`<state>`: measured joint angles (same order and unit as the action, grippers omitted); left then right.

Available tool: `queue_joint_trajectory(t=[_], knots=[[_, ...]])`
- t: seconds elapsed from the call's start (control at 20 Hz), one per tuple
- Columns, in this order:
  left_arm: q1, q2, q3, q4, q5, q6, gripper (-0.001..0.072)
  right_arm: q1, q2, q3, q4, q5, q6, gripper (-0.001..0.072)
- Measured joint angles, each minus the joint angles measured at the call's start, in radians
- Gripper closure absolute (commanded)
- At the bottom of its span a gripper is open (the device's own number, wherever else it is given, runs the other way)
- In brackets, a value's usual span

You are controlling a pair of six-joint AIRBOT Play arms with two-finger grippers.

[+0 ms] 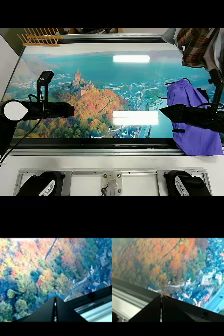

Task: Fold the clothes and pants, and hang the long-sleeved shirts on hangers.

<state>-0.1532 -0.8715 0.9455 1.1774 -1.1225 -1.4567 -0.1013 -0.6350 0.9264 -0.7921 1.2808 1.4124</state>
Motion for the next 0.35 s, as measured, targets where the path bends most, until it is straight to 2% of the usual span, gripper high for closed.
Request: queue_joint_trajectory(t=[0.35], knots=[[0.000,0.000,0.000,0.000,0.000,0.002,0.0696,0.008,-0.006,0.000,0.007,0.013,-0.003,0.0707]])
